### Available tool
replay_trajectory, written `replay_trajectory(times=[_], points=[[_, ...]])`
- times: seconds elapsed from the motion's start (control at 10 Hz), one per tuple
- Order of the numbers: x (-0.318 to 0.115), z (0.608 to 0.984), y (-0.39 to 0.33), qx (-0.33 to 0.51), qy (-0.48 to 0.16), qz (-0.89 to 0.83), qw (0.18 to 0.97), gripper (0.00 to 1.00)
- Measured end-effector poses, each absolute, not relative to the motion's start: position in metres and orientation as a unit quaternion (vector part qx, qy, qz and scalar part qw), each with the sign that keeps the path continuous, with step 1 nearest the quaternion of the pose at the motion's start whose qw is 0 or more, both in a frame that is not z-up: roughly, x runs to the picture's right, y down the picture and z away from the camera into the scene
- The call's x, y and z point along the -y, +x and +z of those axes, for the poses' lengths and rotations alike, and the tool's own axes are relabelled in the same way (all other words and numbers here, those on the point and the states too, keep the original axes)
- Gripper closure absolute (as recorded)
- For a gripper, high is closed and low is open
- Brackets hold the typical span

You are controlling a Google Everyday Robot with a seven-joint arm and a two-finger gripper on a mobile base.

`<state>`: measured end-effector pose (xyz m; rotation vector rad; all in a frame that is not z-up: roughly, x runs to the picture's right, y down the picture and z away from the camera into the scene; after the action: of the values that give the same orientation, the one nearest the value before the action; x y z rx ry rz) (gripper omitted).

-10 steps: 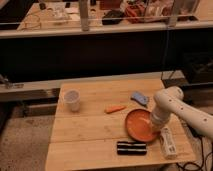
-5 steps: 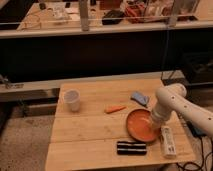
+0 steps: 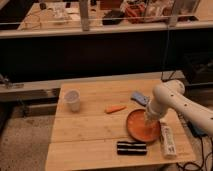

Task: Push the ceramic bowl across the table

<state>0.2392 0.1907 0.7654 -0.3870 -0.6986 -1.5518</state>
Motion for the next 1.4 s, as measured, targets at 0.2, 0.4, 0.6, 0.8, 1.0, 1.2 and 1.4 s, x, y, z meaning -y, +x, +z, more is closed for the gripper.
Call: replay_trajectory(times=[0.2, 0.4, 0.6, 0.8, 1.0, 1.2, 1.4], points=[[-0.1878, 0.7652, 0.2405, 0.315, -0.137, -0.693, 0.634, 0.99], [-0.1881, 0.7656, 0.2398, 0.316, -0.137, -0.694, 0.633, 0.99], [-0.1882, 0.7652, 0.2409, 0.315, -0.137, -0.693, 0.634, 0.99], [-0.1886, 0.7650, 0.2415, 0.315, -0.137, -0.693, 0.634, 0.99], [-0.1881, 0.7655, 0.2398, 0.316, -0.137, -0.693, 0.633, 0.99], [-0.1880, 0.7656, 0.2394, 0.316, -0.137, -0.693, 0.633, 0.99], [-0.1883, 0.7657, 0.2396, 0.316, -0.137, -0.693, 0.633, 0.99]])
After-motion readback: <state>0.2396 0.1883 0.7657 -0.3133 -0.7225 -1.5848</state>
